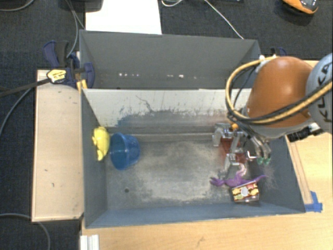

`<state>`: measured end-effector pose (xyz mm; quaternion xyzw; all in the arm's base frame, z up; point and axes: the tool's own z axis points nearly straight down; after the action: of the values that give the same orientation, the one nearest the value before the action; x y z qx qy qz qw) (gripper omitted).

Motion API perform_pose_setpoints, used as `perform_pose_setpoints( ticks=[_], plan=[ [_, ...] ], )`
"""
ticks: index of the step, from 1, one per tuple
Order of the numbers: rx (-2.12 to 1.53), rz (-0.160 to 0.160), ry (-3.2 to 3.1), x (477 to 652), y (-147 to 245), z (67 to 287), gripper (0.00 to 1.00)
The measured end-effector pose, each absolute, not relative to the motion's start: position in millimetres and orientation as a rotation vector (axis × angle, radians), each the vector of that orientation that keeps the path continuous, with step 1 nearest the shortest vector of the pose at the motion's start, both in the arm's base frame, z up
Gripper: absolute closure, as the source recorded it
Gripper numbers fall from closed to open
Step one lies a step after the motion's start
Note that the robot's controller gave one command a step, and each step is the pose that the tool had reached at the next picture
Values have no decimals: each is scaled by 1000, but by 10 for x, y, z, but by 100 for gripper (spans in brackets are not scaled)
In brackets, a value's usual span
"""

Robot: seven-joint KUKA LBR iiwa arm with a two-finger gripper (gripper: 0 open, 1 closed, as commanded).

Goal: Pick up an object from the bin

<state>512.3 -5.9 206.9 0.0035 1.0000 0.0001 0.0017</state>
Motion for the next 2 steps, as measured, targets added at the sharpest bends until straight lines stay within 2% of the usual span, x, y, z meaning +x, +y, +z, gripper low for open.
perform_pose_setpoints(
  ticks=[2],
  plan=[
    [11, 0, 3135, 5120, -64, 2046, 0]
  ],
)
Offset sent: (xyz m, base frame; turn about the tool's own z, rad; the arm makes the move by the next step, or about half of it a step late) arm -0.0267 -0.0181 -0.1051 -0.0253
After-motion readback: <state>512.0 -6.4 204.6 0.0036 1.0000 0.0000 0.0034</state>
